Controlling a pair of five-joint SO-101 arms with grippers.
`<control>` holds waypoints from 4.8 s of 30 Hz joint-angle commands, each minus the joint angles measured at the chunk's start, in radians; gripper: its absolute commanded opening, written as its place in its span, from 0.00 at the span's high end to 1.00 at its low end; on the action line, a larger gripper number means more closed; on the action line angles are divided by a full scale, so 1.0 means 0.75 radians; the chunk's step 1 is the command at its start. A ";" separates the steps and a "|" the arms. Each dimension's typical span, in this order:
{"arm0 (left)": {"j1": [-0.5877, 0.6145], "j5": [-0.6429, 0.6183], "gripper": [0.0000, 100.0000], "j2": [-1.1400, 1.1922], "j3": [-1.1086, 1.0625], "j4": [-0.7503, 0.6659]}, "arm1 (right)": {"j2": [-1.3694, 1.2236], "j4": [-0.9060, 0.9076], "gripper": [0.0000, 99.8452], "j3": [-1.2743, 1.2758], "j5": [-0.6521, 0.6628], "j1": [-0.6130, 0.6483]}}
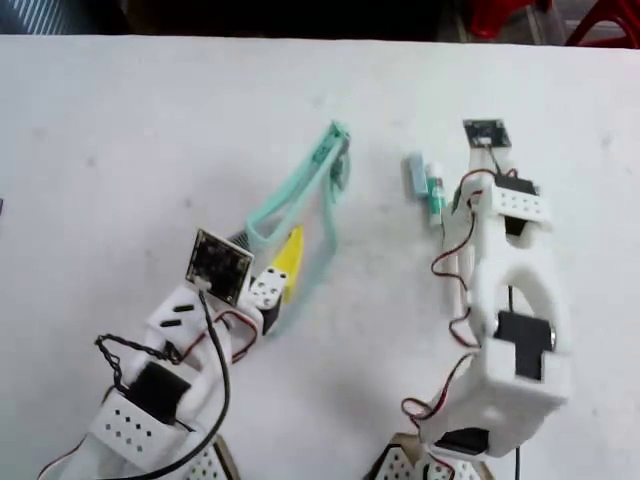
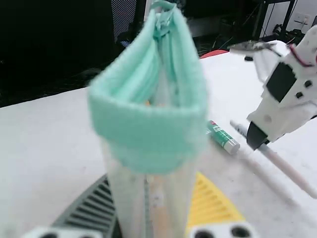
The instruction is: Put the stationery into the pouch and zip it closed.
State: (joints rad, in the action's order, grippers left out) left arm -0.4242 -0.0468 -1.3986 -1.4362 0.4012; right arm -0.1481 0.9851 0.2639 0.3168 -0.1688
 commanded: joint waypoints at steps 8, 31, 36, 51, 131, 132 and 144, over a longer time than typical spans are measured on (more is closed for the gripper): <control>-0.009 0.018 0.93 -0.021 0.006 -0.031 | 0.795 0.144 0.98 0.209 0.010 -0.005; -0.009 0.018 0.93 -0.021 0.006 -0.029 | 1.580 0.179 0.98 0.450 0.006 0.420; -0.009 0.018 0.93 -0.021 0.006 -0.029 | 1.580 0.179 0.98 0.385 -0.084 0.478; -0.009 0.010 0.84 -0.021 0.012 -0.027 | 1.578 0.173 0.98 -0.016 -0.094 0.527; -0.009 0.008 0.82 -0.021 0.041 0.012 | 1.314 0.079 0.98 0.029 -0.235 1.165; -0.009 0.008 0.82 -0.021 0.041 0.012 | 1.314 0.079 0.98 0.023 -0.235 1.165; -0.009 0.008 0.82 -0.021 0.039 0.012 | 1.188 0.099 0.83 0.018 -0.360 1.022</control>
State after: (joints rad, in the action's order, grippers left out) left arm -0.4273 -0.0407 -1.3970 -1.4377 0.4089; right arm 0.7695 1.0464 0.3268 0.0913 0.6276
